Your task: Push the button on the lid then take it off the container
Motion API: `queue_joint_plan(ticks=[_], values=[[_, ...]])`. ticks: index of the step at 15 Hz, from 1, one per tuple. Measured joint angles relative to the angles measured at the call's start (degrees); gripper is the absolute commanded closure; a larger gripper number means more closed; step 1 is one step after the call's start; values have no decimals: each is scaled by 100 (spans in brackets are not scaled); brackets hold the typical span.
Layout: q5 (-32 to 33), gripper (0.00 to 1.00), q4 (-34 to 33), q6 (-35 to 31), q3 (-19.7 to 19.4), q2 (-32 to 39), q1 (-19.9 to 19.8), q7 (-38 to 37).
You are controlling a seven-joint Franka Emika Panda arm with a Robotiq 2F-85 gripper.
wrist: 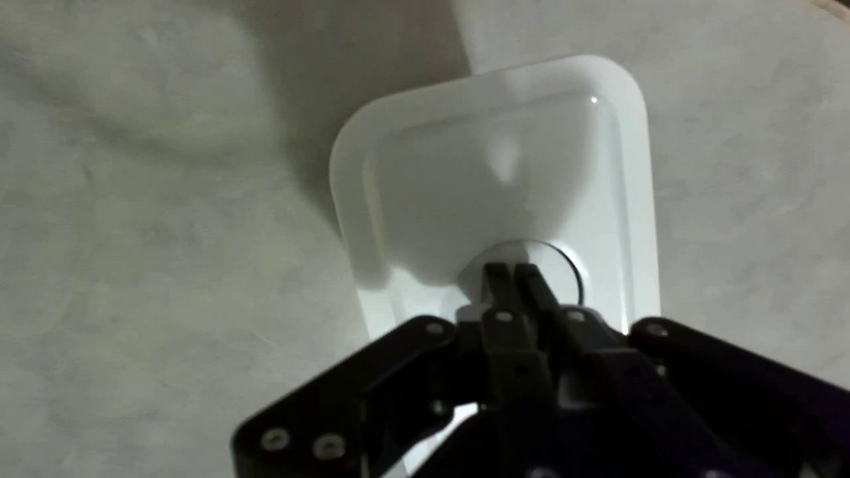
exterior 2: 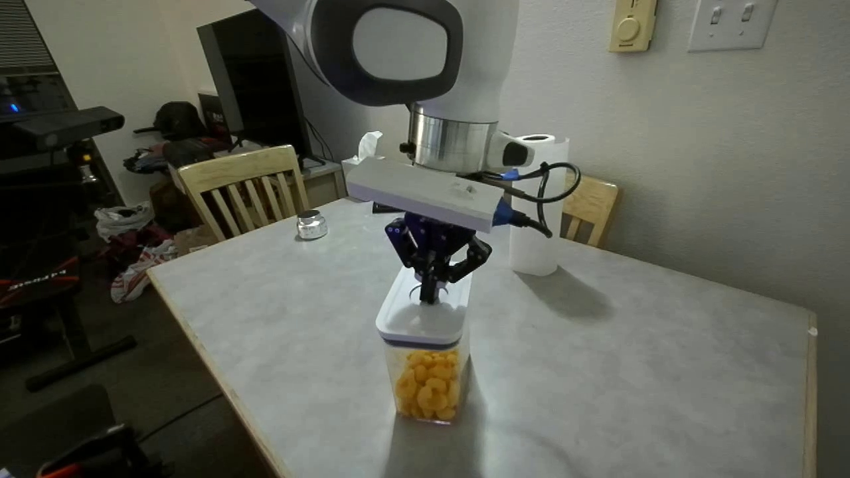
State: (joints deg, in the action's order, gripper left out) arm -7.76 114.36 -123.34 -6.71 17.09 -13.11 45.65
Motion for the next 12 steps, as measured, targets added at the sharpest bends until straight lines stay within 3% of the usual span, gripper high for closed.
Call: queue_joint_plan(ticks=[8, 12], values=[[252, 4, -80, 43, 24, -97, 2, 5], [251, 0, -94, 43, 33, -107, 2, 91]])
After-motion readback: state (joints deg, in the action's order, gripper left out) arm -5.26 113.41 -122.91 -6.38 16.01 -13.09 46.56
